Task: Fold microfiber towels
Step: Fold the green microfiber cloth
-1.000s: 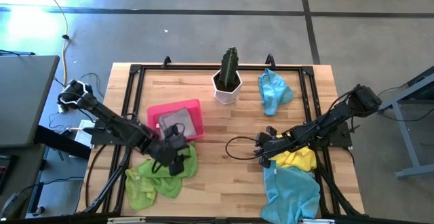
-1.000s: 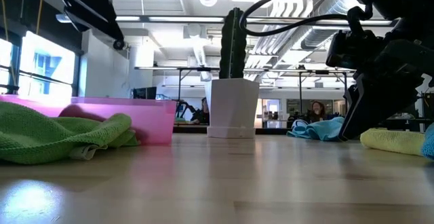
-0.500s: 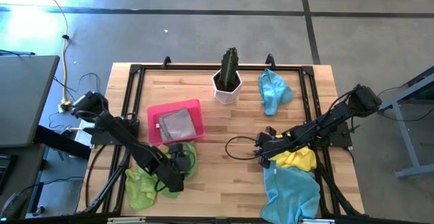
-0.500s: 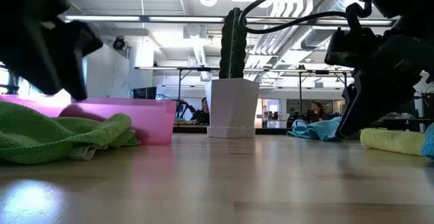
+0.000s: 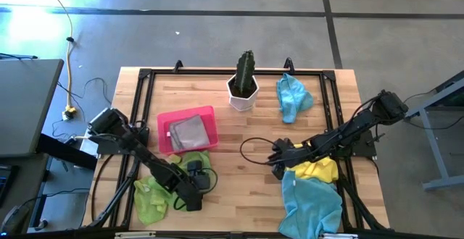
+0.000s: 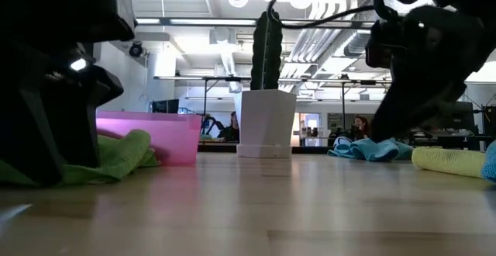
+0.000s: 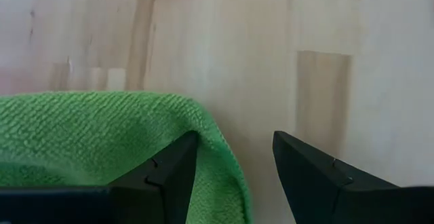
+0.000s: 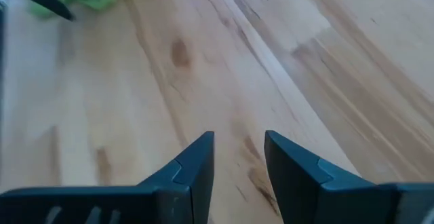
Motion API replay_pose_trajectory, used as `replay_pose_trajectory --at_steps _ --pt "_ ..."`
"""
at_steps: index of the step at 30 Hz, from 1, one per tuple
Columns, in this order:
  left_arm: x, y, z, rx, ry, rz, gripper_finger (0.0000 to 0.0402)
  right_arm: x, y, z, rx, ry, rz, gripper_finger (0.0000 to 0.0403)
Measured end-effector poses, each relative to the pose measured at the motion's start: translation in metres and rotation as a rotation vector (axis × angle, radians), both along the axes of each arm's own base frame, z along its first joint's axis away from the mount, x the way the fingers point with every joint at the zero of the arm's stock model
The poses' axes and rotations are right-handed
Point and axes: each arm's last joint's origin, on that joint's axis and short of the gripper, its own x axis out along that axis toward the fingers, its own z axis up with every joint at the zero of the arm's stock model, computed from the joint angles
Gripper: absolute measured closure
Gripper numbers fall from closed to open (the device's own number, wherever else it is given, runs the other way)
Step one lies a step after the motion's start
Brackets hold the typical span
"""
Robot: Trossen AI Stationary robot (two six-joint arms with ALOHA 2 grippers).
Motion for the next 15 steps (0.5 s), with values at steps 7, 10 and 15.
replay_pose_trajectory --at_steps 7,10,15 --pt "0.003 0.005 -0.003 0.04 -0.005 0.011 0.0264 0.01 0.0 0.01 -0.077 -0.139 0.061 0.0279" --pt "0.004 0.006 -0.003 0.05 -0.005 0.003 0.0311 0.012 0.001 0.014 -0.125 -0.19 0.111 0.0279" --pt "0.005 0.008 -0.003 0.053 0.001 -0.006 0.0391 0.014 0.002 0.017 -0.147 -0.228 0.134 0.0279"
